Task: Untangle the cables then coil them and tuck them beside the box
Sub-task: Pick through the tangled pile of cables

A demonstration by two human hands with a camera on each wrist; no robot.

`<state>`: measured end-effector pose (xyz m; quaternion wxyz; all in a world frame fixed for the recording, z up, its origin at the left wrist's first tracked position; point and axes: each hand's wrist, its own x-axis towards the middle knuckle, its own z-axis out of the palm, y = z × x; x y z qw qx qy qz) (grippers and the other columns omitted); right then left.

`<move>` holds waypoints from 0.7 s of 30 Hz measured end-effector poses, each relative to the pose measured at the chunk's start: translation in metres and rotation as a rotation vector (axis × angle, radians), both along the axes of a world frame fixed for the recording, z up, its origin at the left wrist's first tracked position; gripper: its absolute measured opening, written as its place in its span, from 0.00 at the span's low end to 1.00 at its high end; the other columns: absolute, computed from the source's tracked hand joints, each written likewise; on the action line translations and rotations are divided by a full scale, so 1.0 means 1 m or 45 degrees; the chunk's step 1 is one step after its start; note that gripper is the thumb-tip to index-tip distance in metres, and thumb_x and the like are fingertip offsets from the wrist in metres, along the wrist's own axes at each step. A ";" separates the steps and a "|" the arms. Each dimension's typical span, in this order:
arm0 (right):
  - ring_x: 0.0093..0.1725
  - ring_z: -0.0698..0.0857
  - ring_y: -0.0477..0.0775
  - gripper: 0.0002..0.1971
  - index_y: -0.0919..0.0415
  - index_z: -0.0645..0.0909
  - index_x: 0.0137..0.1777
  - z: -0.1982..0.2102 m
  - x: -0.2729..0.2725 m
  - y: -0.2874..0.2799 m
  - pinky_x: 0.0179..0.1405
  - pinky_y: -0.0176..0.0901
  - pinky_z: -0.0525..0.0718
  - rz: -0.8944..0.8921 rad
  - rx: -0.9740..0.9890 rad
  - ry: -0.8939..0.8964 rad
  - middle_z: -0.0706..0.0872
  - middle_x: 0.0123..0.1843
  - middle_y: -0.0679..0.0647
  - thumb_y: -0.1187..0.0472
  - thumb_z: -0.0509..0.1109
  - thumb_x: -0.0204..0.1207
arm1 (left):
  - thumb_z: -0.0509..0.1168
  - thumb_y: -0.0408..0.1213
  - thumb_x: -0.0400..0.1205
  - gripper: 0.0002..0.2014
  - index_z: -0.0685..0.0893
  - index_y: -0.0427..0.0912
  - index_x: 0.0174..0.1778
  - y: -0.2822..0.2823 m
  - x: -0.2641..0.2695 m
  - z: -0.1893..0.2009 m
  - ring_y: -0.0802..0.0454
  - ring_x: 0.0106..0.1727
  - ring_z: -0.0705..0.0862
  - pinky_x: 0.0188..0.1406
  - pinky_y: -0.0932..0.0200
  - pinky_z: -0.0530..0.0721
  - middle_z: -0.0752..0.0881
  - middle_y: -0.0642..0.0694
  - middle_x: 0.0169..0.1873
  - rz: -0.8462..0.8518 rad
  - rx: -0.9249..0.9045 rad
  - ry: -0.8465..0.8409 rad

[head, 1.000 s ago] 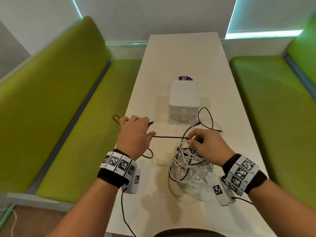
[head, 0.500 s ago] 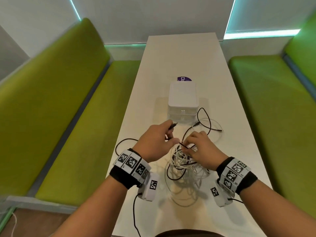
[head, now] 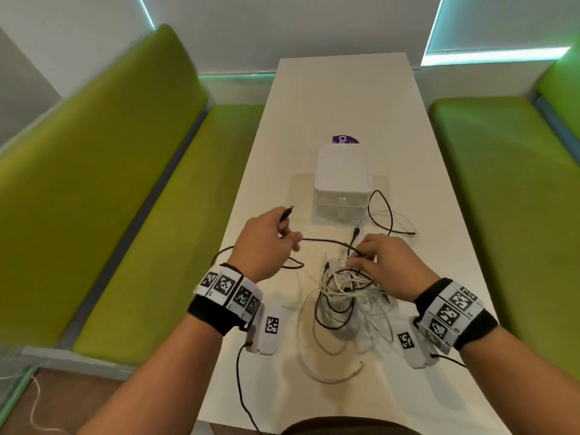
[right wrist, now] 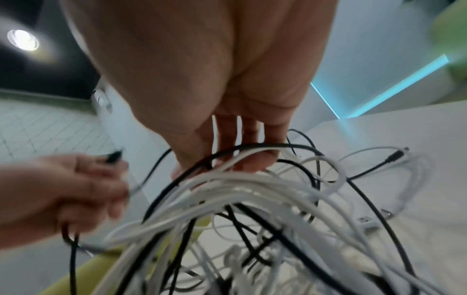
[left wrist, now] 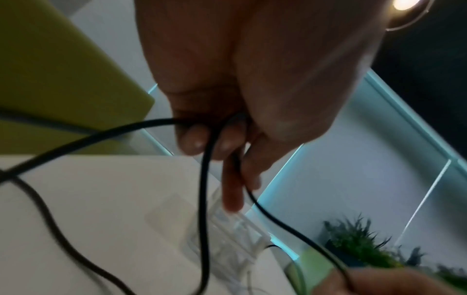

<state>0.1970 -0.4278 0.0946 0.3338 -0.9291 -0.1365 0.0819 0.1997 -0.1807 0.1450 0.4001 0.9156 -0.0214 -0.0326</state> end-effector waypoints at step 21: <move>0.38 0.84 0.50 0.13 0.51 0.83 0.39 -0.007 -0.011 0.018 0.41 0.51 0.83 -0.083 0.231 0.018 0.86 0.35 0.49 0.44 0.73 0.80 | 0.61 0.29 0.84 0.20 0.64 0.58 0.35 -0.021 -0.014 0.003 0.54 0.35 0.77 0.37 0.53 0.78 0.82 0.51 0.35 -0.319 -0.019 -0.284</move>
